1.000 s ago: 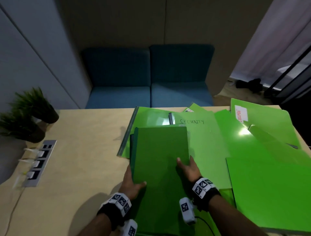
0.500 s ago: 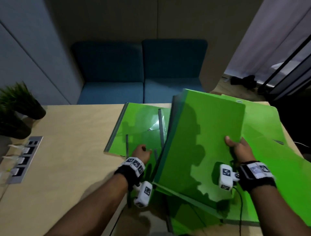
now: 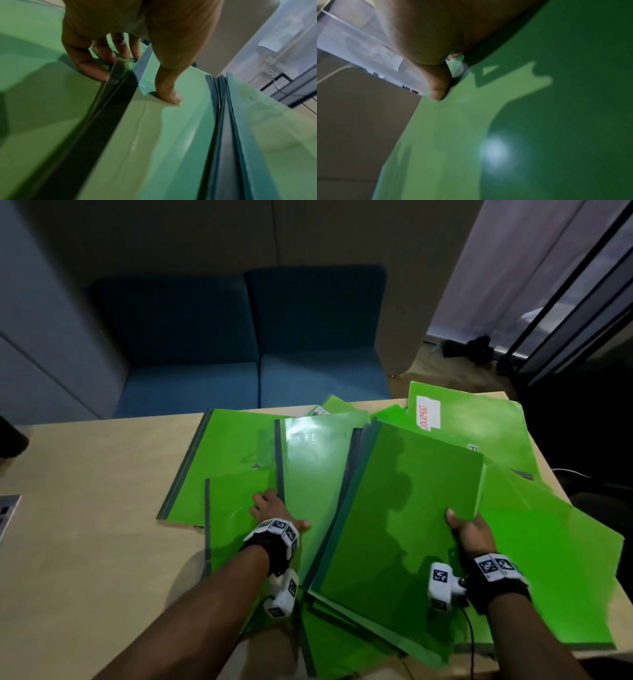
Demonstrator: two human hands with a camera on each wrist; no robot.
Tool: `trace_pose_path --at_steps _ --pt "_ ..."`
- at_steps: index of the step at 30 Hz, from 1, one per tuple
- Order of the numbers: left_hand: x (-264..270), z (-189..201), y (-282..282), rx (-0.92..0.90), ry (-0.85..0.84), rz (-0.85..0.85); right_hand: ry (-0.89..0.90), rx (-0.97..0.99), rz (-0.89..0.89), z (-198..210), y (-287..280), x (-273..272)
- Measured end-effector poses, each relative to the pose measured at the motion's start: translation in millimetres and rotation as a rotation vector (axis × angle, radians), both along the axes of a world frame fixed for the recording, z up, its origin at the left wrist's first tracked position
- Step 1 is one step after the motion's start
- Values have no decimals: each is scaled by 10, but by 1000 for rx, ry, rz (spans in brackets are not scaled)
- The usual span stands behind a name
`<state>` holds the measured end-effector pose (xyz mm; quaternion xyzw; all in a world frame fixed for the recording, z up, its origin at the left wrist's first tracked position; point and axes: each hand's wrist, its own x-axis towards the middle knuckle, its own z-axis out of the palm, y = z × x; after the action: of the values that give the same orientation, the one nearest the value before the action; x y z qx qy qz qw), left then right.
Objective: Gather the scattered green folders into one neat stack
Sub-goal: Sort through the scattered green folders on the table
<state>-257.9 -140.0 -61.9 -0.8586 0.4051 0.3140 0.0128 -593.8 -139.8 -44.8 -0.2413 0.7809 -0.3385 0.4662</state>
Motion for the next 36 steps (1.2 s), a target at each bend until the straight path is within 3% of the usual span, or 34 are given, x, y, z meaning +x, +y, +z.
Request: trace_pose_path --at_steps 5,11,18,22,25,29,33,36 --pt "100 38 -45 162 -21 33 -29 21 -18 -169 32 39" --pt "213 48 109 156 169 121 -21 69 4 -215 25 -7" --pt "166 11 377 -139 425 299 -6 53 30 -211 17 -7" --pt "233 76 421 -351 445 328 -12 60 39 -230 40 -29" --pt "550 189 265 -452 462 389 0 49 28 -250 69 -42" --pt "1139 296 155 -455 371 356 -10 24 7 -200 99 62" --pt "1590 292 165 -520 286 427 -2 21 -6 -192 127 119" --pt "1980 321 166 -547 341 476 23 27 2 -242 129 91"
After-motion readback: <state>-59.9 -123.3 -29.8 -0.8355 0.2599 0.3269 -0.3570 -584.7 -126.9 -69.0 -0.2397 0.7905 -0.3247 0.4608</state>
